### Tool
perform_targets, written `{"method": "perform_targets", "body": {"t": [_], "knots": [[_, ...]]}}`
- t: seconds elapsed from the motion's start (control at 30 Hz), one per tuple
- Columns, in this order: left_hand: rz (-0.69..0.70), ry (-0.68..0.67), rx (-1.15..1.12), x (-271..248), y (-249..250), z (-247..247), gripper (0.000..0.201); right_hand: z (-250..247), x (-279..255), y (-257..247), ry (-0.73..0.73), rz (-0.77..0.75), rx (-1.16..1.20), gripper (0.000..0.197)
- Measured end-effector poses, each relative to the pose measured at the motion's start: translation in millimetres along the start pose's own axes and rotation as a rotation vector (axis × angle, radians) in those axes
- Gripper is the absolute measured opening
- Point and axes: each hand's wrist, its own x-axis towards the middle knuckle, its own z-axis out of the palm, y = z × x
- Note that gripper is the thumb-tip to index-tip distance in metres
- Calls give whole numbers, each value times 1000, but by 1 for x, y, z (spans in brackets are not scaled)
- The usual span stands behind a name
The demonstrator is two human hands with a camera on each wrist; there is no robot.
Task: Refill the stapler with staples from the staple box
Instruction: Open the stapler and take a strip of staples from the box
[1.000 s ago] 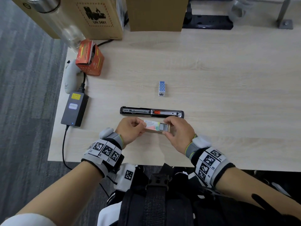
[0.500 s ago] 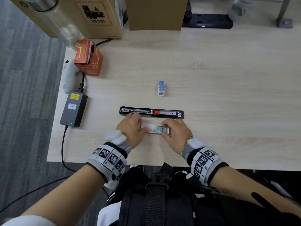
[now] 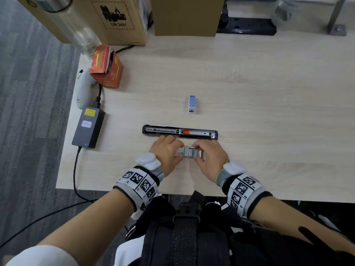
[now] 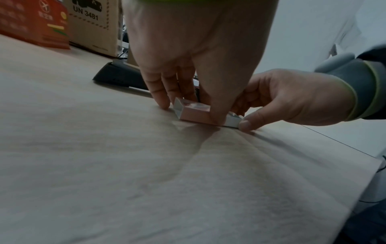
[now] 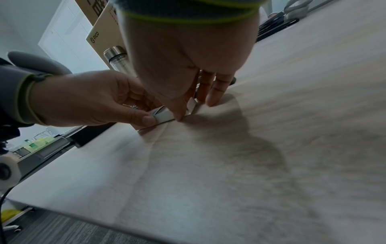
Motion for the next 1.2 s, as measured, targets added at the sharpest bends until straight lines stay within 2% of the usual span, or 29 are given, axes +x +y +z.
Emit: {"method": "perform_targets", "body": {"t": [0.2, 0.5, 0.67, 1.03, 1.2], "knots": [[-2, 9, -19, 1, -2, 2, 35, -1, 2, -7, 35, -115, -18, 36], [-14, 12, -24, 2, -2, 1, 34, -1, 10, -16, -4, -62, 2, 35], [-23, 17, -24, 2, -3, 2, 33, -2, 9, -17, -22, -128, -59, 30], [-19, 7, -39, 3, -2, -1, 33, -3, 11, -17, -38, -100, -1, 30], [6, -13, -24, 4, -4, -1, 37, -14, 16, -15, -87, 5, 125, 28]]}}
